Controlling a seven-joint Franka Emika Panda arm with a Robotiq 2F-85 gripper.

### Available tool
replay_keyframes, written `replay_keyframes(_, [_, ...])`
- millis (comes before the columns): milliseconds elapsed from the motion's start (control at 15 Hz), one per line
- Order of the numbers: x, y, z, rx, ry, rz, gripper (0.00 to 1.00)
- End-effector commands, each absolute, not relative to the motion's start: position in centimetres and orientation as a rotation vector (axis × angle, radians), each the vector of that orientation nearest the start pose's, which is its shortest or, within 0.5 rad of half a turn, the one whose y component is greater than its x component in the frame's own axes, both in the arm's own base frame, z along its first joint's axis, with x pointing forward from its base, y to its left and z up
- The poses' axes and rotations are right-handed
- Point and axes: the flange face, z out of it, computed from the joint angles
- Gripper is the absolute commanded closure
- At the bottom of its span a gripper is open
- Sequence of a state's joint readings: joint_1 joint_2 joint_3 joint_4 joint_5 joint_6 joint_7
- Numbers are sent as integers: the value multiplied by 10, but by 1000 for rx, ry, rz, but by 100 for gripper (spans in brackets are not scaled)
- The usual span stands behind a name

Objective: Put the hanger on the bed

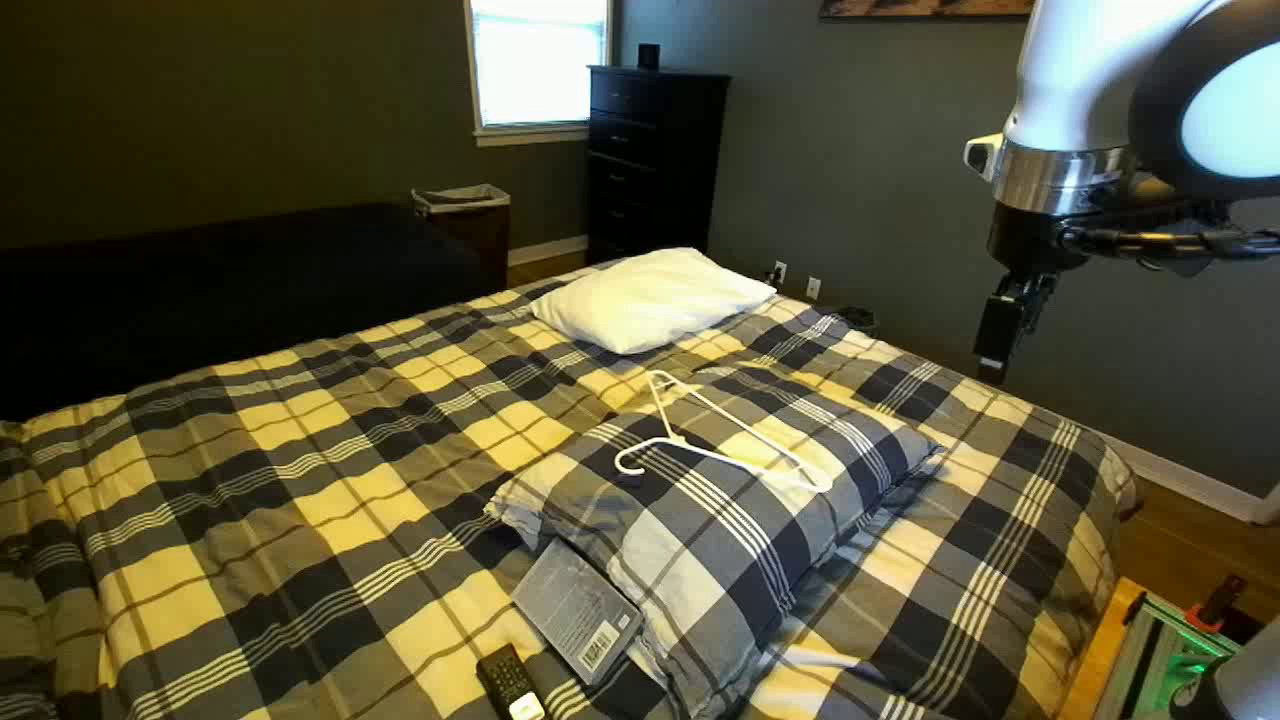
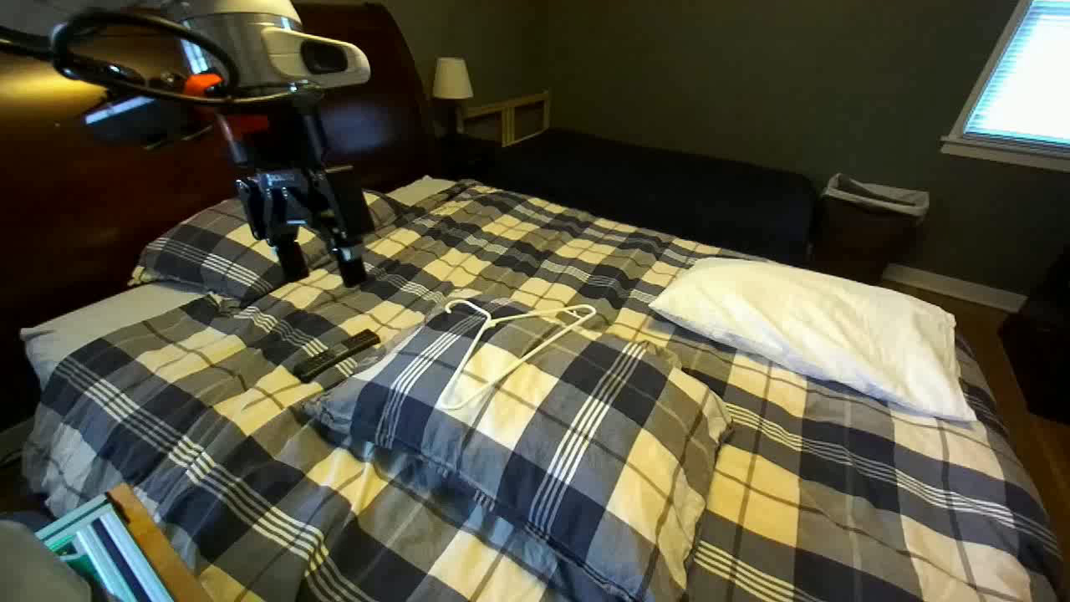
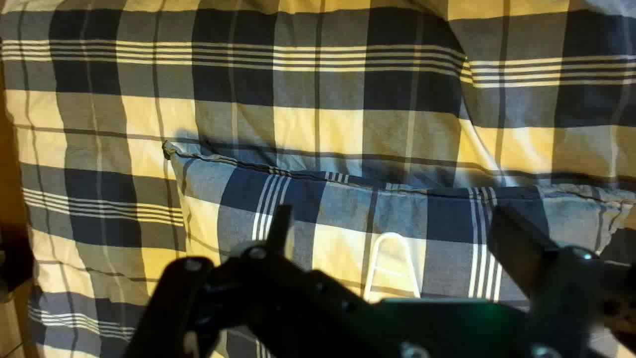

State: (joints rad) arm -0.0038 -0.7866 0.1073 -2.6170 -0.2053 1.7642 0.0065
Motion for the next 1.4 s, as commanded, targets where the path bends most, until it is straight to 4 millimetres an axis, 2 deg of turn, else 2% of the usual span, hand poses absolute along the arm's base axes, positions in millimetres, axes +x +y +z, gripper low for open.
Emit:
replay_keyframes(0, [308, 16, 485, -3413, -187, 104, 0])
replay_keyframes(133, [308, 15, 488, -3408, -195, 75, 0])
replay_keyframes(267, [317, 8, 494, -3407, -103, 65, 0])
replay_keyframes(467, [350, 0, 500, -3365, -168, 48, 0])
replay_keyframes(733, [406, -15, 503, -3323, -231, 48, 0])
replay_keyframes(933, [444, -13, 486, -3295, -286, 158, 0])
replay_keyframes(1267, [493, -17, 423, -3187, -268, 372, 0])
replay_keyframes(1333, [471, -13, 440, -3252, -258, 296, 0])
